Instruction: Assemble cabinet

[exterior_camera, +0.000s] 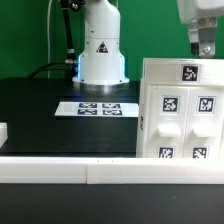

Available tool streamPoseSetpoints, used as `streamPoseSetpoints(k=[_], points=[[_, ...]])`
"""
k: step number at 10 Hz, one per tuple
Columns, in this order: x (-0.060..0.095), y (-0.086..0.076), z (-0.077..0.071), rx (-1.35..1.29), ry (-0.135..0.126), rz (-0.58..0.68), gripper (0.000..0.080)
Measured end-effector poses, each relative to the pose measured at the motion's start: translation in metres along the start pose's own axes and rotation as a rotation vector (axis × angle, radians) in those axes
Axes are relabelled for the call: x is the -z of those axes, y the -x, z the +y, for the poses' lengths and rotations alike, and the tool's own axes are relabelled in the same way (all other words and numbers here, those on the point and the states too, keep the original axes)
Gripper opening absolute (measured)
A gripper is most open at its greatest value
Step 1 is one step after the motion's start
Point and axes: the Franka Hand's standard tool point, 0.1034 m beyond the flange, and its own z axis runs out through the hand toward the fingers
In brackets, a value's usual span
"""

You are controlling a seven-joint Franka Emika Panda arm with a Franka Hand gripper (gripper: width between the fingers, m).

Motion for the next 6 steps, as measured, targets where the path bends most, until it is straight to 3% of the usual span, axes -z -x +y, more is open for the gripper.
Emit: streamPoseSetpoints(k=[3,4,6], points=[[-0.0034,-0.0004,0.0024,0.059,0.012,0.004,0.0797],[-0.0047,-0.0014,0.0051,0.191,0.037,0.010,0.0797],[-0.0029,-0.0017,0.0029,0.423,0.056,0.008,0.0797]])
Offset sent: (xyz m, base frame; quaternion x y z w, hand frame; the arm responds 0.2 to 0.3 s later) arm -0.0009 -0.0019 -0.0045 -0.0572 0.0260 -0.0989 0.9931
